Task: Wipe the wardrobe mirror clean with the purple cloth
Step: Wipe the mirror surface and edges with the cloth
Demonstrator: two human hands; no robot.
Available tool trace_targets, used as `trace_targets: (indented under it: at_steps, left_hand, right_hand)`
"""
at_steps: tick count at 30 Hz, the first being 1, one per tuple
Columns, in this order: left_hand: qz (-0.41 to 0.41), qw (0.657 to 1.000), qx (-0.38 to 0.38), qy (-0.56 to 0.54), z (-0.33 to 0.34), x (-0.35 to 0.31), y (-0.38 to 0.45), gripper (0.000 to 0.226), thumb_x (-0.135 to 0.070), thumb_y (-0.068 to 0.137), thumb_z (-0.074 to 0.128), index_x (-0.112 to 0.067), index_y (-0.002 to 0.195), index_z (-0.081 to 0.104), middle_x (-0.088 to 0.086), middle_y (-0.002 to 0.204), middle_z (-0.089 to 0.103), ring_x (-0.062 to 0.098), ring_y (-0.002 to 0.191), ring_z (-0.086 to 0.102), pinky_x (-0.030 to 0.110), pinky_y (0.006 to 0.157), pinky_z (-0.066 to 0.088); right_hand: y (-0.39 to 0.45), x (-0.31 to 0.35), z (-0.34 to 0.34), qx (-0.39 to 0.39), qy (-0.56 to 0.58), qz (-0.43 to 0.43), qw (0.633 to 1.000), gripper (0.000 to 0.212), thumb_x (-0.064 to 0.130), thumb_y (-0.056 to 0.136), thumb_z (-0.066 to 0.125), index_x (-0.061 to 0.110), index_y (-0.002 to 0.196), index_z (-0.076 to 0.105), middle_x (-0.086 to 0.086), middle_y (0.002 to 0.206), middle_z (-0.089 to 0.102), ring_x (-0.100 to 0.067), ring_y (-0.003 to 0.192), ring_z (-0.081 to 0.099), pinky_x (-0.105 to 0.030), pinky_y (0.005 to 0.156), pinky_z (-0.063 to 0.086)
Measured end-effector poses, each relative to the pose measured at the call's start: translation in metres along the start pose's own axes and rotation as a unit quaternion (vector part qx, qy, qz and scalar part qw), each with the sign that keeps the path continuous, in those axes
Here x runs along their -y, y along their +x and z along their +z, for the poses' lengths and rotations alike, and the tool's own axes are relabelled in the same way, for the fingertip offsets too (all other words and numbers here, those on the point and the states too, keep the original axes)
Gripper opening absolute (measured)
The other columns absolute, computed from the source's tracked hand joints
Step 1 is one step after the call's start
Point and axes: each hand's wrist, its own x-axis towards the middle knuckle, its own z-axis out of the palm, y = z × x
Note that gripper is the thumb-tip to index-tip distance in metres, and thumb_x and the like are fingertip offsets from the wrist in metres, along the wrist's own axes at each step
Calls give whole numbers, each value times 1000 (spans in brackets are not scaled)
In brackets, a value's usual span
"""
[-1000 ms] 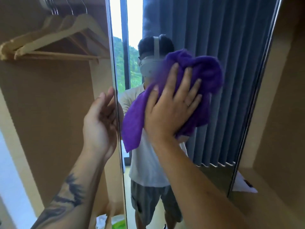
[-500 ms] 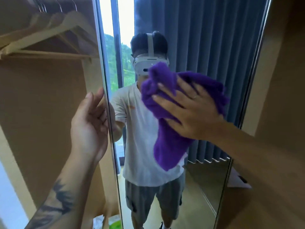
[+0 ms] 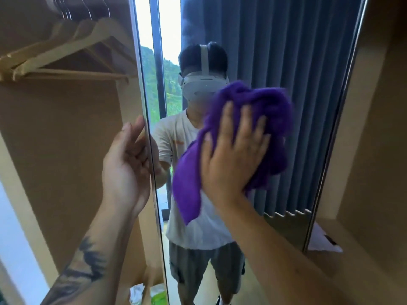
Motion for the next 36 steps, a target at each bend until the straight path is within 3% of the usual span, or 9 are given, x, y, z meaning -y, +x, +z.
trace_targets:
  at_steps: [6,11,13,16,22,27,30,32,36]
  left_hand:
    - [6,998,46,39,-16,5,4,38,-50,101,46,-30,121,71,-9,111,74,11,89,68,30,74,53]
    - [5,998,8,62,-41,39,-5,35,-44,105,45,-36,112,79,-7,104,76,10,84,71,29,75,55]
    - [29,996,-29,74,-51,55,-5,38,-28,109,42,-33,108,80,-9,101,79,4,87,73,21,74,56]
    - [49,996,-34,70,-53,64,-4,32,-13,108,45,-22,124,71,-9,102,79,2,92,73,17,83,58]
    - [140,974,-57,170,-49,80,0,45,-5,101,62,-29,139,58,-24,87,69,-5,95,66,13,87,55]
    - [161,965,-58,199,-59,87,7,46,-13,102,63,-27,146,56,-13,131,70,10,130,61,26,106,50]
    - [169,961,-59,211,-55,86,1,45,-13,104,60,-28,146,54,-23,120,73,-1,119,64,23,99,52]
    - [170,963,-59,202,-53,85,-1,45,-11,105,57,-22,148,52,-33,105,72,-10,108,64,15,94,51]
    - [154,969,-67,183,-57,88,4,34,-33,98,69,-42,132,66,-23,120,73,6,120,65,40,107,51]
  right_hand:
    - [-32,-34,-4,127,-17,-401,907,62,39,91,60,29,152,51,2,148,57,-33,149,35,-49,123,20]
    - [28,-109,-20,217,-21,-687,693,48,32,103,52,22,150,54,0,140,63,-35,151,31,-52,124,21]
    - [76,-123,-26,212,-30,-725,655,46,35,104,51,22,148,56,-3,140,63,-36,149,33,-52,125,17]
    - [135,-144,-42,187,-77,-697,688,51,43,106,45,26,154,47,-8,145,60,-37,151,29,-52,124,13]
    - [64,-165,-51,142,-103,-477,861,60,45,99,54,27,156,45,-5,163,37,-41,147,31,-56,122,17]
    - [-29,-197,-48,249,-81,-571,778,58,37,99,50,25,155,42,3,129,64,-38,146,33,-50,125,13]
    - [8,-198,-44,266,-49,-654,707,53,36,110,36,23,161,32,-1,139,54,-36,150,30,-53,127,15]
    - [60,-187,-48,222,-60,-634,738,54,43,109,37,26,160,33,-3,153,45,-36,152,25,-53,125,10]
    - [82,-166,-48,107,-92,-483,864,55,44,103,51,27,155,46,-5,162,42,-37,149,33,-55,121,22]
